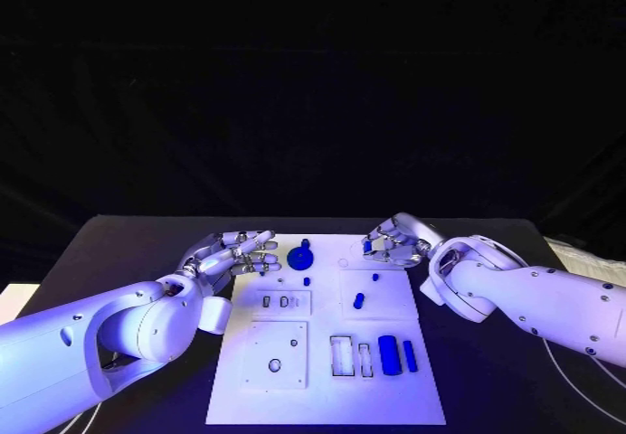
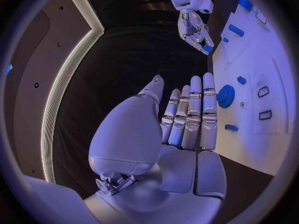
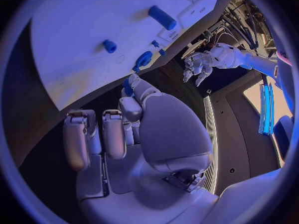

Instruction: Assemble the parts on the task board

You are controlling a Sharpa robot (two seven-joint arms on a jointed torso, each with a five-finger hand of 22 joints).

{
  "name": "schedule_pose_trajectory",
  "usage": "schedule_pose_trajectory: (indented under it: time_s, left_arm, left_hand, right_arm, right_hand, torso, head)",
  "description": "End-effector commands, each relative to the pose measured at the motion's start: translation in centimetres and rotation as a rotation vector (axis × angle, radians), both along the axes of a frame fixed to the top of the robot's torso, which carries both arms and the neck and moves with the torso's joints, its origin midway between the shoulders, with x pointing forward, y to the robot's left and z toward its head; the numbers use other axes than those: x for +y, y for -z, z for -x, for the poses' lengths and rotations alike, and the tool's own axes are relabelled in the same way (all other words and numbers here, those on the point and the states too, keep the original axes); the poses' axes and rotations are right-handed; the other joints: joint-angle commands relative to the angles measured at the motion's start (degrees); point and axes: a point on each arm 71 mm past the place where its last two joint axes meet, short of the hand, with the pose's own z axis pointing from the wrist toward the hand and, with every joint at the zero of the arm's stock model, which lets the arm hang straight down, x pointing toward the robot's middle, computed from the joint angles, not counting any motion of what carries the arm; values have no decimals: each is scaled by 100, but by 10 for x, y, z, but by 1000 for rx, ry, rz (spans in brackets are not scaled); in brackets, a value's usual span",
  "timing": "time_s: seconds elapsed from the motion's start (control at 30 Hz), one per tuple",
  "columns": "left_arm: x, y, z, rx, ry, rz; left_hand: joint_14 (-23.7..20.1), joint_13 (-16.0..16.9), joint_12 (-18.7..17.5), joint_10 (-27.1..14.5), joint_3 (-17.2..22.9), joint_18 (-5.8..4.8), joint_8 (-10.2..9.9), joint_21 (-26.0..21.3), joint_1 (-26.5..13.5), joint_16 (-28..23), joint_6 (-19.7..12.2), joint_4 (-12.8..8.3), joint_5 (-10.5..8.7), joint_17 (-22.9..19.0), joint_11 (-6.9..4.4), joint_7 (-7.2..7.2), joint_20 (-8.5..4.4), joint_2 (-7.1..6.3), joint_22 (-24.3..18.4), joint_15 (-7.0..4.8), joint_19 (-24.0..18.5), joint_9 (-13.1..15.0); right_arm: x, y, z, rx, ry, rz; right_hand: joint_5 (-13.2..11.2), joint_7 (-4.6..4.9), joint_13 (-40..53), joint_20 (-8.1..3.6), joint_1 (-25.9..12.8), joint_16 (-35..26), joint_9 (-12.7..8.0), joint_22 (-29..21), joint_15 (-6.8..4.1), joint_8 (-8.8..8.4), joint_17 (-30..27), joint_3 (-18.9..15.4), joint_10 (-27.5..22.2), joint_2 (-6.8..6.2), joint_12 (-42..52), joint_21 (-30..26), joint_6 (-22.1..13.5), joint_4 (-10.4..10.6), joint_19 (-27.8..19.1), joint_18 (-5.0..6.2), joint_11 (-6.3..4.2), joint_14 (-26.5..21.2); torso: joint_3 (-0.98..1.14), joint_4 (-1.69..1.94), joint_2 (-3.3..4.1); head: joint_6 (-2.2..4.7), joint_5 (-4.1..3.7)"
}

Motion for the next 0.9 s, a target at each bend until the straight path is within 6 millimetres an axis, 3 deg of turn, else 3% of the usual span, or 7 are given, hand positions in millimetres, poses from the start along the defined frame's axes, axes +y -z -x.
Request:
schedule_pose_trajectory:
  time_s: [0.03, 0.17, 0.37, 0.5, 0.9]
  left_arm:
    - [-2, -1, 0, -9, 17, 7]
    - [0, 0, -3, -11, 11, 6]
    - [10, 3, -12, -12, -22, -8]
    - [12, 4, -13, -12, -26, -10]
    - [12, 4, -13, -11, -25, -9]
  left_hand:
    - [-16, -6, -12, 7, -1, 50, -24, -27, -8, -32, -2, -27, -19, 6, -2, 6, -9, 59, -9, 19, 27, -2]
    - [-17, -6, -13, 8, 1, 50, -25, -28, -6, -34, 0, -31, -19, 8, -2, 5, -9, 62, -9, 19, 27, -2]
    - [-18, -6, -14, 9, 2, 50, -26, -29, -4, -36, 1, -36, -19, 10, -3, 5, -9, 64, -9, 19, 27, -2]
    - [-18, -6, -14, 9, 2, 50, -26, -30, -5, -37, 1, -36, -19, 11, -3, 5, -9, 64, -9, 19, 27, -2]
    - [-20, -5, -15, 11, 1, 49, -26, -32, -8, -39, 2, -37, -20, 13, -3, 4, -9, 64, -10, 20, 25, -1]
  right_arm:
    - [17, 5, 3, 77, 24, 58]
    - [51, 6, 10, 62, -32, 124]
    - [92, 12, 19, 59, -93, 199]
    - [108, 19, 23, 60, -118, 221]
    - [136, 32, 32, 50, -199, 246]
  right_hand:
    - [37, -4, -9, -18, -88, -25, 12, 736, -22, -3, 580, 53, -36, -21, -33, -15, -20, 13, 33, -70, -6, 401]
    - [59, -6, -23, -17, -96, -32, 13, 728, -23, -1, 572, 66, -44, -18, -49, -19, -13, 11, 27, -68, -7, 399]
    - [73, -10, -27, -16, -103, -43, 16, 714, -24, 4, 557, 72, -48, -28, -56, -26, -3, 5, 17, -64, -10, 396]
    - [77, -11, -31, -16, -105, -48, 17, 707, -24, 5, 549, 74, -51, -31, -61, -29, 0, 3, 12, -63, -11, 395]
    - [97, -20, -67, -18, -178, -91, 24, 608, -29, 18, 491, 75, -76, -95, -110, -78, 31, -2, -59, -38, -17, 382]
  torso:
    - [-14, 17, -25]
    - [-28, 43, -42]
    - [-32, 59, -61]
    - [-43, 79, -58]
    - [-33, 60, -56]
  head:
    - [-26, 17]
    - [-87, 66]
    - [-173, 120]
    - [-208, 127]
    - [-269, 171]
